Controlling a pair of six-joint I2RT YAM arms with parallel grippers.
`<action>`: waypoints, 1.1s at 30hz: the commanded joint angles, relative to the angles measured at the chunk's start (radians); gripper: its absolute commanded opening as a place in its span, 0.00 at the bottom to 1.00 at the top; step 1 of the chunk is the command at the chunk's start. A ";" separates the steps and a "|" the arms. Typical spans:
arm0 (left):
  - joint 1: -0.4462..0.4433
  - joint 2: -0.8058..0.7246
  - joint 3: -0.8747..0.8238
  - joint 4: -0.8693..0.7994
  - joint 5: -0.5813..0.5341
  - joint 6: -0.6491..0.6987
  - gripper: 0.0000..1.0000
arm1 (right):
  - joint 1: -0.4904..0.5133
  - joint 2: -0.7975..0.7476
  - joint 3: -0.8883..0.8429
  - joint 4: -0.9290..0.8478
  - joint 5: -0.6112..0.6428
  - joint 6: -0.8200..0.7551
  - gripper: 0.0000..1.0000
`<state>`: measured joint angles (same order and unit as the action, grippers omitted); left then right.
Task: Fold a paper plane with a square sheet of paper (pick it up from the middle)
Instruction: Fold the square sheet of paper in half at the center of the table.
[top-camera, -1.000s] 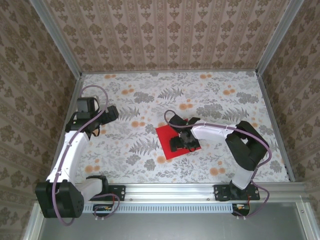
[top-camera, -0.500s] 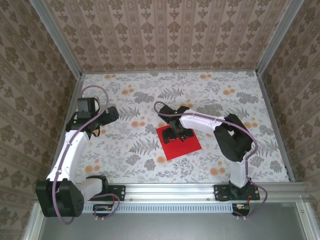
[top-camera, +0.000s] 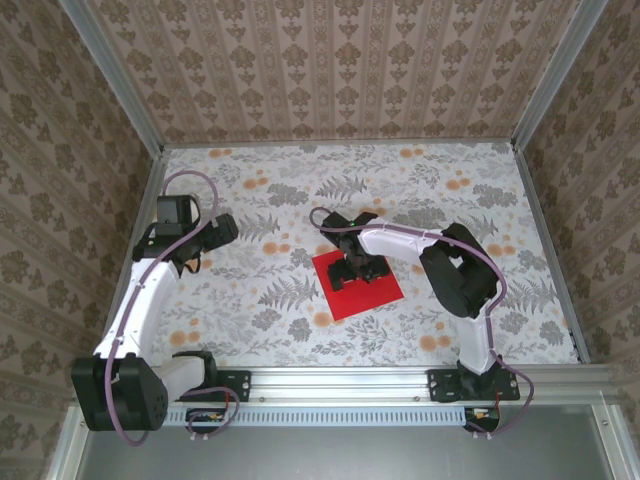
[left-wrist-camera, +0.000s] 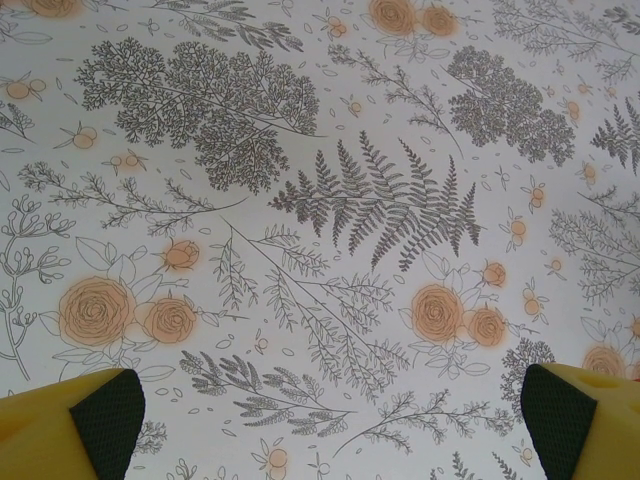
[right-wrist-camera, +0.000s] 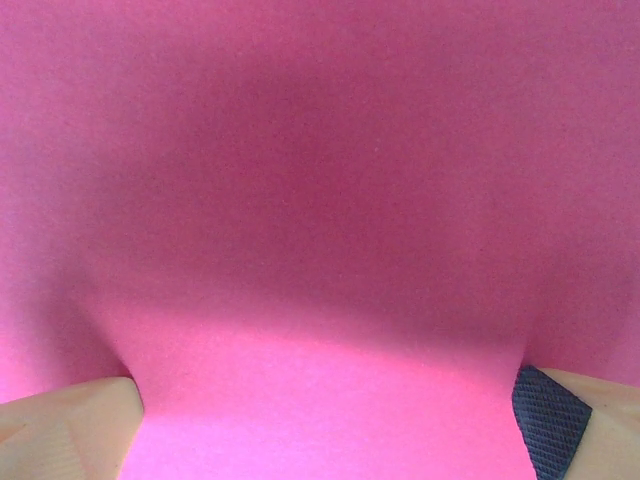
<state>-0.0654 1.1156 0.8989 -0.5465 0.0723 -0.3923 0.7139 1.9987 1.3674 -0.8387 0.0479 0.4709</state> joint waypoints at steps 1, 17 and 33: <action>-0.005 0.007 0.016 -0.014 0.005 0.016 1.00 | -0.001 0.079 -0.056 0.004 -0.010 -0.008 1.00; -0.005 0.021 0.021 -0.021 0.004 0.019 1.00 | -0.032 0.140 -0.158 0.062 0.004 0.000 0.95; -0.005 0.030 0.022 -0.024 0.003 0.019 1.00 | -0.054 0.058 -0.166 0.083 -0.037 -0.017 0.79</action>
<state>-0.0654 1.1347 0.8989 -0.5468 0.0723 -0.3920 0.6712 1.9587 1.2892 -0.7696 0.0288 0.4648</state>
